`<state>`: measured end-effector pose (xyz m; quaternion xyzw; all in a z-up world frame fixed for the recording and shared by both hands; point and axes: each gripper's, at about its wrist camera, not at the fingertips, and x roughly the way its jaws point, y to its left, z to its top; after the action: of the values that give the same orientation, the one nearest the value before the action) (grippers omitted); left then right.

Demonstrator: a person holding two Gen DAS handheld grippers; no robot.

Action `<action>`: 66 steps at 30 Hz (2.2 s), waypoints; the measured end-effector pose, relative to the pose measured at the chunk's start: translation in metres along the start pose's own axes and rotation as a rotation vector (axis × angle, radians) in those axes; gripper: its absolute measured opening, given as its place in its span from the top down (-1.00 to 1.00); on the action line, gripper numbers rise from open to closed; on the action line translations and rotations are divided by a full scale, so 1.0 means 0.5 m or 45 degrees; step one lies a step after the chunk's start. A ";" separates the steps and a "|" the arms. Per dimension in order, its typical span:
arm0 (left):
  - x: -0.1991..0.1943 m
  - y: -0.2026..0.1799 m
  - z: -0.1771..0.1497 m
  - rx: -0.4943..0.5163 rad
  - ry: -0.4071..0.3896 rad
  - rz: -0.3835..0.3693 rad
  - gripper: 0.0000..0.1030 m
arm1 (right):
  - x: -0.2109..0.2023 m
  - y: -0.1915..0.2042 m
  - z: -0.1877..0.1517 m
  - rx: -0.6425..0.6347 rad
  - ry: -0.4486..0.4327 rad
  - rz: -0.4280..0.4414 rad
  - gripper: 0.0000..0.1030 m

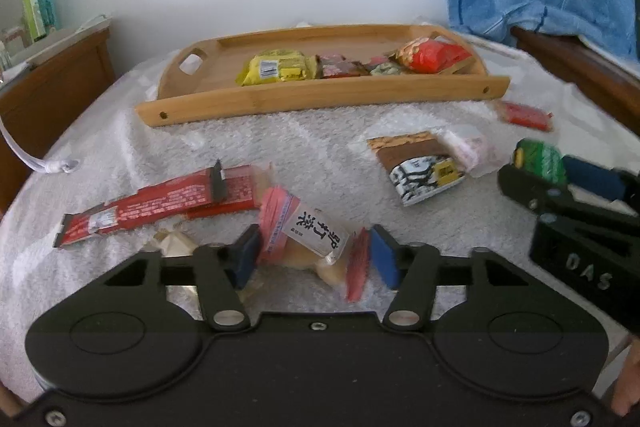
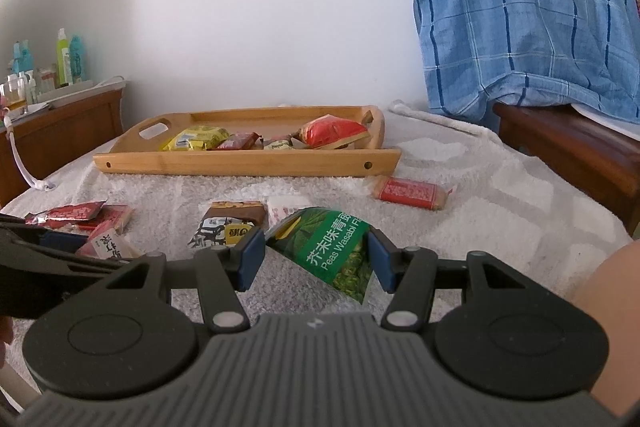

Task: Organize snacks
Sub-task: 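Grasp the green wasabi-pea bag with the right tool while the left tool grasps the pink-and-white packet, then carry the green bag and pink packet over the wooden tray with both tools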

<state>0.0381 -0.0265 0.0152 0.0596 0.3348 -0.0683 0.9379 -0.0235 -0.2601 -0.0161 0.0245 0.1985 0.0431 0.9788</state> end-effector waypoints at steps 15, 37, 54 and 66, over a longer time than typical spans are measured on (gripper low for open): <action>-0.051 0.030 0.047 -0.113 -0.093 -0.077 0.66 | 0.000 -0.008 0.003 0.042 -0.003 0.008 -0.15; 0.008 0.020 0.010 -0.131 0.015 -0.052 0.48 | 0.009 -0.033 0.006 0.168 0.033 0.020 -0.15; -0.036 0.027 0.135 -0.126 -0.131 -0.056 0.64 | 0.057 -0.043 0.091 0.057 -0.102 0.152 -0.13; 0.065 0.053 0.302 -0.129 -0.218 -0.007 0.64 | 0.213 -0.077 0.206 0.066 -0.226 0.246 -0.13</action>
<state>0.1613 -0.0269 0.1124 0.0051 0.2566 -0.0586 0.9647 0.1175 -0.2913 0.0348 0.0724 0.1089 0.1296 0.9829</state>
